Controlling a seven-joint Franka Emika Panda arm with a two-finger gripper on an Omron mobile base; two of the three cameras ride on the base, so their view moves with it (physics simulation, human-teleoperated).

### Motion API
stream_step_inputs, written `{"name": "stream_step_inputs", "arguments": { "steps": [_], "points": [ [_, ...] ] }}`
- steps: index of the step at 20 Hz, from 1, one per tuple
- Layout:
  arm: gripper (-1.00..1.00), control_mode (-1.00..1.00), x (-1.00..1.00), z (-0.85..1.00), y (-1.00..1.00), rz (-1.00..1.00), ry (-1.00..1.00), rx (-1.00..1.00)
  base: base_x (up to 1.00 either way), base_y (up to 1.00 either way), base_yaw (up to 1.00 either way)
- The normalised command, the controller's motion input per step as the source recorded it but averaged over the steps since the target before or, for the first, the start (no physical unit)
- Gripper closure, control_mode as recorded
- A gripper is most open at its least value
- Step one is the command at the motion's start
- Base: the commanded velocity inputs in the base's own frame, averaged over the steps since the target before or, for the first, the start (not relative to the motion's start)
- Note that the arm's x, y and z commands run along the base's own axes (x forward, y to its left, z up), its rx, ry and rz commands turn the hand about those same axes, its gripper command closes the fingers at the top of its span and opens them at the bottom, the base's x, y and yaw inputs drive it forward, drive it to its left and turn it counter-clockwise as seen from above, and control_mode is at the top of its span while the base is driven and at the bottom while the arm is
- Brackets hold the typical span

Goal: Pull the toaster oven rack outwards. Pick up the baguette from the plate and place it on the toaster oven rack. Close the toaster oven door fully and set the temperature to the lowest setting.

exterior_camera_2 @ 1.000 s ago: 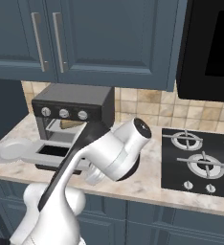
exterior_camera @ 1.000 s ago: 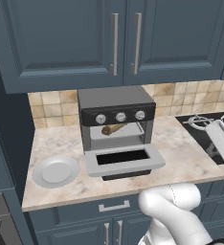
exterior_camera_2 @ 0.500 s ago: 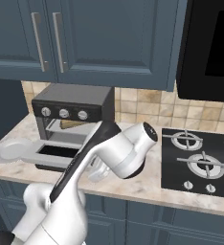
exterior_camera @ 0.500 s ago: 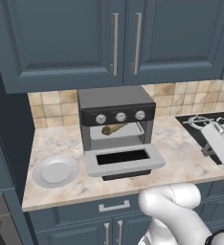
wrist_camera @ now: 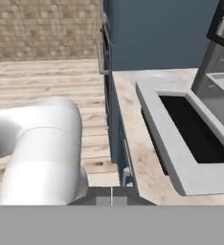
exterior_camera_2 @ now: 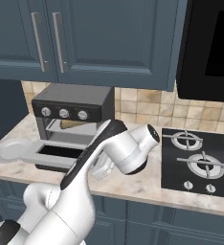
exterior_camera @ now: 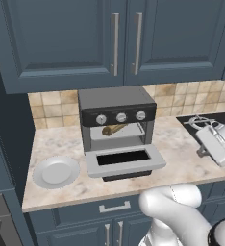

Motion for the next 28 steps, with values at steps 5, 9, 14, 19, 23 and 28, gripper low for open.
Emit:
{"name": "stream_step_inputs", "arguments": {
  "steps": [5,9,14,19,23,28],
  "points": [
    [1.0,-1.0,0.18,-0.22,0.0,0.0,0.01,0.02,0.0,0.0,0.0],
    [1.0,-1.0,0.18,-0.25,0.0,0.0,0.0,0.02,0.0,0.0,0.0],
    [1.0,-1.0,0.18,-0.3,0.0,0.0,0.01,0.01,0.0,0.0,0.0],
    [1.0,-1.0,0.2,-0.34,0.0,0.0,0.04,0.0,0.0,0.0,0.0],
    [1.0,-1.0,0.2,-0.29,0.0,0.0,0.07,0.02,0.0,0.0,0.0],
    [1.0,-1.0,0.21,-0.2,0.0,0.0,0.09,0.05,0.0,0.0,0.0]
  ]
}}
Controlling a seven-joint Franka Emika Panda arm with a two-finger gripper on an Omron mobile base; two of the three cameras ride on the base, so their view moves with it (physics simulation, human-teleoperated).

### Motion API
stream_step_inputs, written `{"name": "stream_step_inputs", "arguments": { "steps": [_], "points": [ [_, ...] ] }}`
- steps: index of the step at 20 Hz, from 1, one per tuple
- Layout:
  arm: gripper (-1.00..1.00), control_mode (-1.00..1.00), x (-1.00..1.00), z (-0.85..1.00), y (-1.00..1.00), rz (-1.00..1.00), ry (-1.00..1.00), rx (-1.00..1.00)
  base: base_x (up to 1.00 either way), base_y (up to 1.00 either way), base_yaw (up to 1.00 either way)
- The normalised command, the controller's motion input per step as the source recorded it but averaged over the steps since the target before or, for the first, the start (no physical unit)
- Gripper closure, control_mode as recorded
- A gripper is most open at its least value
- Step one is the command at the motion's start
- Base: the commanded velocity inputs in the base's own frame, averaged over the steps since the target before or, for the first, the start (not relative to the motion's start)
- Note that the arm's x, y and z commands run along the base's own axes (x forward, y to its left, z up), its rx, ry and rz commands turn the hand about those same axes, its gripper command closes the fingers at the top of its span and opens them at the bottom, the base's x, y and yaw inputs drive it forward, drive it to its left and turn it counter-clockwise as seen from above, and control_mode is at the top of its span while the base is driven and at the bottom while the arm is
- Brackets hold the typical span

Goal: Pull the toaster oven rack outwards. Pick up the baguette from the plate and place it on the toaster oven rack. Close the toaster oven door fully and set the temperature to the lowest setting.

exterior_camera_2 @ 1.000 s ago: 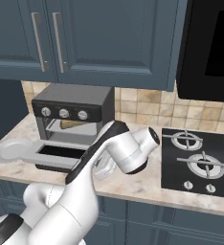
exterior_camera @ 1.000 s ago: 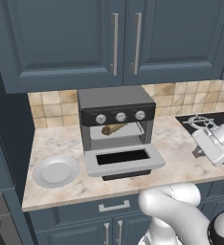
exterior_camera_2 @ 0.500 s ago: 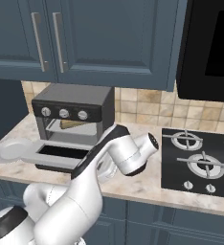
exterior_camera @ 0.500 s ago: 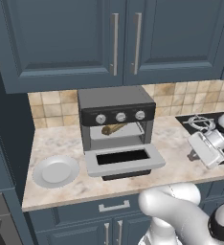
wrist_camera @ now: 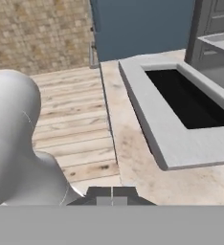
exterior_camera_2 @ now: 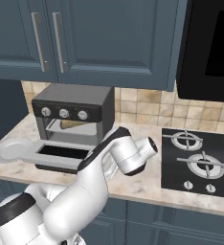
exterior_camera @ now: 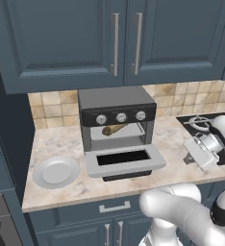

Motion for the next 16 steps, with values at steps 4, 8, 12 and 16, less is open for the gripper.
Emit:
{"name": "stream_step_inputs", "arguments": {
  "steps": [4,8,12,16],
  "points": [
    [1.0,-1.0,0.24,-0.16,0.0,0.0,0.1,0.07,0.0,0.0,0.0],
    [1.0,-1.0,0.25,-0.2,0.0,0.0,0.1,0.06,0.0,0.0,0.0],
    [1.0,-1.0,0.21,-0.19,0.0,0.0,0.06,0.06,0.0,0.0,0.0],
    [1.0,-1.0,0.17,-0.19,0.0,0.0,0.04,0.05,0.0,0.0,0.0]
  ]
}}
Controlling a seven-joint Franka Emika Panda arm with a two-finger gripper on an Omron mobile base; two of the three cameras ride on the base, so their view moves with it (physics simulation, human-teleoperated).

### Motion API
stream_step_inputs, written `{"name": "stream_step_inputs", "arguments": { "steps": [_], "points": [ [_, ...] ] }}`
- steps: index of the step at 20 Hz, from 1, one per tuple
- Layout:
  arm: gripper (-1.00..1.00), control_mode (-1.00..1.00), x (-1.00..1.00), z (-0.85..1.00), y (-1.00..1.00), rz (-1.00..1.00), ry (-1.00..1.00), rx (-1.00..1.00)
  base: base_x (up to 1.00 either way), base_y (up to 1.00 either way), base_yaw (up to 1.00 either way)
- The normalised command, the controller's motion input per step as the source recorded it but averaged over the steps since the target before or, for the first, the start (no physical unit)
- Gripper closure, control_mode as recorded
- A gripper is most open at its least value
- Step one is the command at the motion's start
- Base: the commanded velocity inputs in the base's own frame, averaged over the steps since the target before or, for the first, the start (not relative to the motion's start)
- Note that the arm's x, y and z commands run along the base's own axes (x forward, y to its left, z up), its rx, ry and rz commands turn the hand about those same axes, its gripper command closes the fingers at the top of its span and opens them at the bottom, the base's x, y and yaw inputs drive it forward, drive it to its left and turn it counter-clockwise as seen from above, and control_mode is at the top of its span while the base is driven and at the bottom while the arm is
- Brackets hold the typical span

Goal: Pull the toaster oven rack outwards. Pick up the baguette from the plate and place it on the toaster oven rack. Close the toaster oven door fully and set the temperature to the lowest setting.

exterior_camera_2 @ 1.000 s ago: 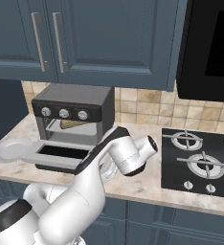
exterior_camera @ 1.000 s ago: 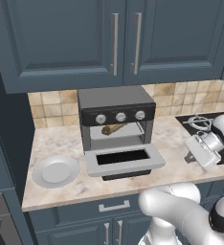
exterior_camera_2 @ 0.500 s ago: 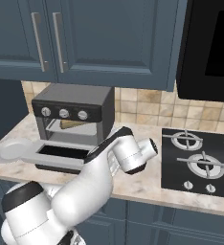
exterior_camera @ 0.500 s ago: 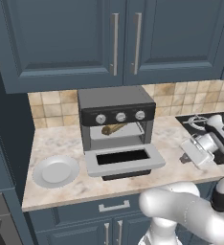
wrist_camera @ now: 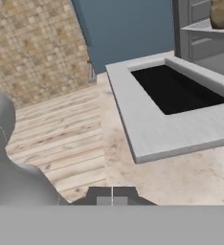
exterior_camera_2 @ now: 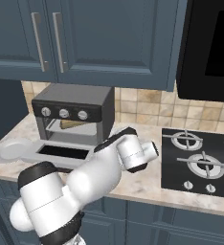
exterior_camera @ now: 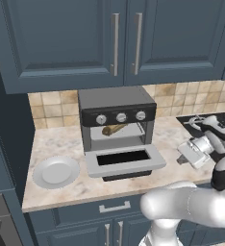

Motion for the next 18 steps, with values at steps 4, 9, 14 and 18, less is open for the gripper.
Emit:
{"name": "stream_step_inputs", "arguments": {
  "steps": [4,9,14,18],
  "points": [
    [1.0,-1.0,0.14,-0.18,0.0,0.0,0.02,0.05,0.0,0.0,0.0],
    [1.0,-1.0,0.07,-0.17,0.0,0.0,0.0,0.04,0.0,0.0,0.0],
    [1.0,-1.0,0.02,-0.14,0.0,0.0,0.0,0.03,0.0,0.0,0.0],
    [1.0,-1.0,0.02,-0.14,0.03,0.0,0.0,0.01,0.0,0.0,0.0]
  ]
}}
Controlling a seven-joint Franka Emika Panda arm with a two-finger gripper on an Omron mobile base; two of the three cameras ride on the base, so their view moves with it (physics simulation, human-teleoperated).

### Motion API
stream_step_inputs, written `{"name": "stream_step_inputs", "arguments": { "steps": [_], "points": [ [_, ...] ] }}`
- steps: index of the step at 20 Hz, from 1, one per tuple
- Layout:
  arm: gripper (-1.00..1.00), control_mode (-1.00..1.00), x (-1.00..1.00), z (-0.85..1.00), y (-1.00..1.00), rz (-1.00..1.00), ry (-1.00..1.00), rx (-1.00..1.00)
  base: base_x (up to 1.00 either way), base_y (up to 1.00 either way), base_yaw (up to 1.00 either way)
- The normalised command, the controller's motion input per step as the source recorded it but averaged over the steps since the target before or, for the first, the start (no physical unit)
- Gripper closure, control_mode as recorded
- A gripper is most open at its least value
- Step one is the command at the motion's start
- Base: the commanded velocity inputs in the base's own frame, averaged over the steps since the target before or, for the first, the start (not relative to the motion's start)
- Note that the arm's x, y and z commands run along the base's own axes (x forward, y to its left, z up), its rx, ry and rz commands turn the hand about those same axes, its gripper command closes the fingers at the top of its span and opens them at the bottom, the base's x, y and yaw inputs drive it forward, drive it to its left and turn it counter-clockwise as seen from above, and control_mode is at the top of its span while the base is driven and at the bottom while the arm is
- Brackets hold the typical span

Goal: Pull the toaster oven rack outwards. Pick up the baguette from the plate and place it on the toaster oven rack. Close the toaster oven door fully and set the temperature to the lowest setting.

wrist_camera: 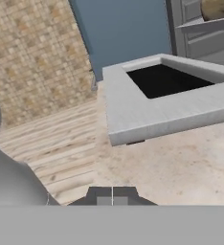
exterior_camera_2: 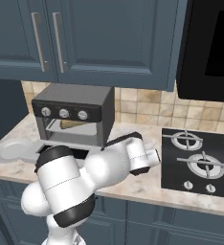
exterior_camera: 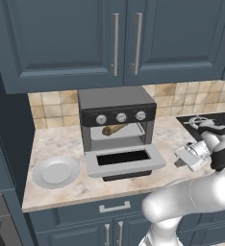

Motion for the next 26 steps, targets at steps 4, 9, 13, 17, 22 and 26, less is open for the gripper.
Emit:
{"name": "stream_step_inputs", "arguments": {
  "steps": [4,9,13,17,22,26],
  "points": [
    [1.0,-1.0,0.07,-0.13,0.05,0.0,0.0,0.0,0.0,0.0,0.0],
    [1.0,-1.0,0.12,-0.15,0.06,0.0,0.0,0.01,0.0,0.0,0.0],
    [1.0,-1.0,0.16,-0.15,0.07,0.0,0.0,0.0,0.0,0.0,0.0],
    [1.0,-1.0,0.17,-0.13,0.06,0.0,0.0,0.01,0.0,0.0,0.0],
    [1.0,-1.0,0.17,-0.13,0.06,0.0,0.0,0.0,0.0,0.0,0.0],
    [1.0,-1.0,0.16,-0.13,0.06,0.0,0.0,0.0,0.0,0.0,0.0]
  ]
}}
